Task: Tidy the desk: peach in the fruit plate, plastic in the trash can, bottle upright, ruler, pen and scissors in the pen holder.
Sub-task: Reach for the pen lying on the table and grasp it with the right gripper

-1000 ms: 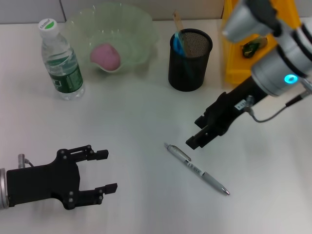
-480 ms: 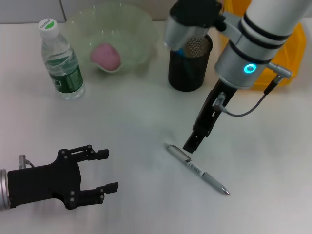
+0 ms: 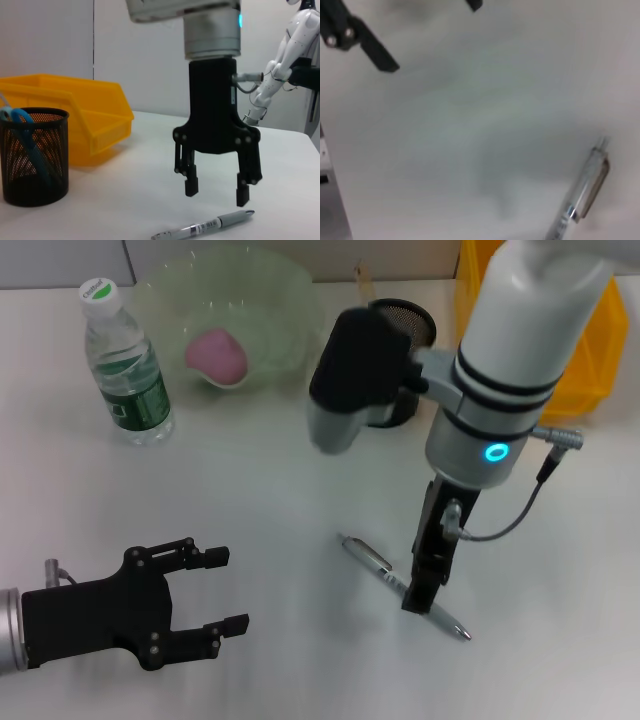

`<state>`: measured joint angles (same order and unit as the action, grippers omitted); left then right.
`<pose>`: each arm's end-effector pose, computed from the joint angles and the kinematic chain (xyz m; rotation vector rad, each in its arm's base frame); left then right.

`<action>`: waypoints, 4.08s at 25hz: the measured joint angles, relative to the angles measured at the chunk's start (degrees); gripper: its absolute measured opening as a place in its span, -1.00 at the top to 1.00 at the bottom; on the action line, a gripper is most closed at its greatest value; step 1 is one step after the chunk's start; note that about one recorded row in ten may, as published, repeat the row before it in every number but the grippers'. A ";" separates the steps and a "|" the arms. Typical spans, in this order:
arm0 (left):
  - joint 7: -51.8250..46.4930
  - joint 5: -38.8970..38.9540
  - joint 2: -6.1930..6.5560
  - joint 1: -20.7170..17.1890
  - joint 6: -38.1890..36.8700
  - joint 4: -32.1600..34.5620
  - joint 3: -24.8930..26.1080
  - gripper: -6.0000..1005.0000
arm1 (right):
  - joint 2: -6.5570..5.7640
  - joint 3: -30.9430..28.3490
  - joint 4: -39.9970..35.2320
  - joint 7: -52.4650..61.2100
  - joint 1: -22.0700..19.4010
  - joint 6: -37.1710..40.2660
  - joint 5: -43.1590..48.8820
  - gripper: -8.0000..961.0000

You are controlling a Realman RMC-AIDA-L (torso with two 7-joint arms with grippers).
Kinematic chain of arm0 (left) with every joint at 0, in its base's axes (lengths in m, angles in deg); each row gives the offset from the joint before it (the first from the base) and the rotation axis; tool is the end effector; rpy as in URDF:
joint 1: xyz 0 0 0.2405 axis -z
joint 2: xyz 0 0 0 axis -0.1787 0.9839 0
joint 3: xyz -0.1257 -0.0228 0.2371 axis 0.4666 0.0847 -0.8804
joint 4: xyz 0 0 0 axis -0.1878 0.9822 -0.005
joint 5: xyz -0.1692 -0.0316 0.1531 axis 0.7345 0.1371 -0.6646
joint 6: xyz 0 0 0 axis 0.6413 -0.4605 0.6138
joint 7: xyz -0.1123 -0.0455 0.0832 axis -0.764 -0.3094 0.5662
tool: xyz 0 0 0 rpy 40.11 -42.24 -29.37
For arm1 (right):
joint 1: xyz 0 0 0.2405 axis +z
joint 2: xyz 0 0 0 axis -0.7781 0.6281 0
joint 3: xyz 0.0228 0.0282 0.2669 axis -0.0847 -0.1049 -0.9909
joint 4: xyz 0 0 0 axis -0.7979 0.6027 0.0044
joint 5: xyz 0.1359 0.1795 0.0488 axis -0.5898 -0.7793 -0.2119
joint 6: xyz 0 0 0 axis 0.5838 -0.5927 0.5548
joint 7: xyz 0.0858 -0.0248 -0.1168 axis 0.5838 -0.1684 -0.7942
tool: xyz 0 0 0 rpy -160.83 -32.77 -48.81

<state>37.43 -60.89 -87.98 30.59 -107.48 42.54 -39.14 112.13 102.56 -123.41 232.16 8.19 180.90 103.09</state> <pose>-0.3462 0.2522 -0.0367 -2.8057 -0.2964 -0.7436 0.1071 0.3615 -0.1049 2.8849 -0.4969 1.0565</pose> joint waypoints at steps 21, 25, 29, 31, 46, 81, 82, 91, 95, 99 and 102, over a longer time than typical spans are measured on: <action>-0.53 -0.01 -0.08 -0.36 -0.06 0.00 0.02 -0.50 | 0.00 10.83 -0.03 -2.08 -0.49 -5.82 -3.61 -0.48; -0.52 -0.02 -0.07 -0.36 -0.05 0.00 0.01 -0.50 | 0.00 11.42 -0.06 -2.12 -0.48 -6.26 -3.63 -0.48; -0.52 -0.01 -0.07 -0.35 -0.04 0.00 0.02 -0.50 | 0.00 11.59 -0.04 -2.14 -0.48 -6.35 -3.65 -0.48; -0.52 -0.01 -0.07 -0.35 -0.03 0.00 0.02 -0.50 | 0.00 11.60 0.06 -2.14 -0.47 -6.49 -3.65 -0.48; -0.52 0.08 -0.08 -0.02 0.00 -0.01 0.05 -0.50 | 0.00 12.73 0.30 -2.66 -0.57 -7.11 -3.62 -0.48; -0.61 0.08 -0.17 0.08 -0.01 0.00 0.64 -0.50 | 0.00 13.08 0.45 -3.33 -0.57 -7.69 -3.30 -0.09; -0.61 0.08 -0.17 0.08 -0.01 0.00 0.64 -0.50 | 0.00 13.14 0.47 -3.27 -0.57 -7.69 -3.28 0.02; -0.61 0.07 -0.16 0.08 -0.28 0.26 0.74 -0.50 | 0.00 13.77 0.56 -2.94 -0.41 -7.51 -3.28 0.48; -0.61 0.08 -0.16 0.09 -0.35 0.27 0.79 -0.50 | 0.00 13.99 0.56 -2.89 -0.34 -7.48 -3.28 0.52; -0.61 0.08 -0.17 0.08 -0.44 0.36 0.81 -0.50 | 0.00 14.15 0.61 -2.87 -0.32 -7.42 -3.31 0.56; -0.61 0.09 -0.16 0.09 -0.51 0.43 0.81 -0.50 | 0.00 14.65 0.65 -2.85 -0.30 -7.42 -3.52 0.57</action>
<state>36.81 -60.80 -88.14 30.68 -107.99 42.97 -38.32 112.13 117.22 -122.75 229.31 7.89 173.49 99.57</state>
